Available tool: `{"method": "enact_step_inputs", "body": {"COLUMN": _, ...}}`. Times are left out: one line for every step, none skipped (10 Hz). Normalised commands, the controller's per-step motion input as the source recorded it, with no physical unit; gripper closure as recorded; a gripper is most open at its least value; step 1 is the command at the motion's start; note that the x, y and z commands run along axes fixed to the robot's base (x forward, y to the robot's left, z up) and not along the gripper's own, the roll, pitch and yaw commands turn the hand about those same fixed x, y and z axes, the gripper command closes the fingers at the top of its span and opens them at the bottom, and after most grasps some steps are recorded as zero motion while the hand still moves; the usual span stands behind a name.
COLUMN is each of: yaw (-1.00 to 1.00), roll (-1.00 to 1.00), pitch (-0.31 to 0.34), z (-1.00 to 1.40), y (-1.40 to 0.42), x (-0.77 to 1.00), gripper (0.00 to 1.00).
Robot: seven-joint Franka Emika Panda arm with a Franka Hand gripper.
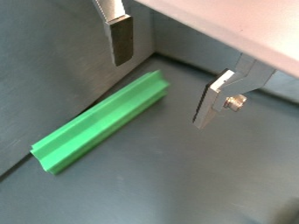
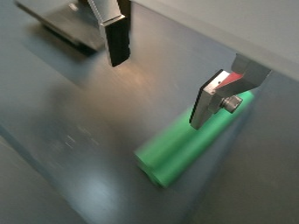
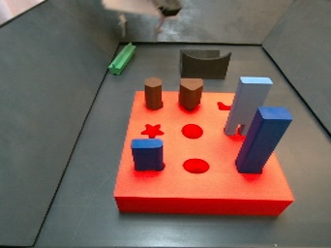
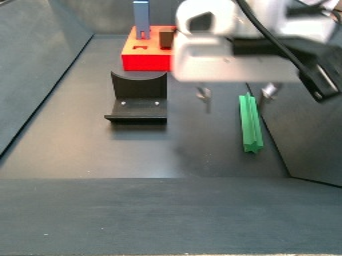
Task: Pick up the star object. Move up. Place the star object on the fixture. Regrasp the star object. Move to above the board. Insert the star object.
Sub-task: Pick up the star object.
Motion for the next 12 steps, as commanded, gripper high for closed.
{"method": "enact_step_inputs", "body": {"yaw": 0.00, "roll": 0.00, "pitch": 0.000, "z": -0.39, "y": 0.00, "x": -0.27, "gripper": 0.00}}
{"method": "enact_step_inputs", "body": {"yaw": 0.00, "roll": 0.00, "pitch": 0.050, "z": -0.25, "y": 0.10, "x": -0.09, "gripper": 0.00}}
{"method": "enact_step_inputs", "body": {"yaw": -0.06, "roll": 0.00, "pitch": 0.036, "z": -0.19, "y": 0.09, "x": 0.00, "gripper": 0.00}}
{"method": "enact_step_inputs", "body": {"yaw": -0.13, "roll": -0.14, "pitch": -0.086, "z": -0.46, "y": 0.13, "x": 0.00, "gripper": 0.00}}
{"method": "enact_step_inputs", "body": {"yaw": -0.14, "roll": -0.19, "pitch": -0.189, "z": -0.64, "y": 0.13, "x": 0.00, "gripper": 0.00}}
{"method": "enact_step_inputs", "body": {"yaw": -0.15, "roll": -0.20, "pitch": -0.264, "z": -0.52, "y": 0.10, "x": -0.07, "gripper": 0.00}}
{"method": "enact_step_inputs", "body": {"yaw": -0.16, "roll": -0.23, "pitch": -0.331, "z": -0.40, "y": 0.08, "x": -0.14, "gripper": 0.00}}
{"method": "enact_step_inputs", "body": {"yaw": -0.15, "roll": -0.25, "pitch": -0.379, "z": -0.31, "y": 0.07, "x": -0.07, "gripper": 0.00}}
{"method": "enact_step_inputs", "body": {"yaw": -0.12, "roll": -0.28, "pitch": -0.419, "z": -0.23, "y": 0.03, "x": 0.00, "gripper": 0.00}}
{"method": "enact_step_inputs", "body": {"yaw": -0.11, "roll": -0.32, "pitch": -0.450, "z": -0.16, "y": 0.00, "x": 0.00, "gripper": 0.00}}
{"method": "enact_step_inputs", "body": {"yaw": -0.15, "roll": -0.25, "pitch": -0.403, "z": -0.29, "y": 0.06, "x": -0.04, "gripper": 0.00}}
{"method": "enact_step_inputs", "body": {"yaw": -0.09, "roll": -0.11, "pitch": -0.180, "z": -0.69, "y": 0.04, "x": 0.00, "gripper": 0.00}}
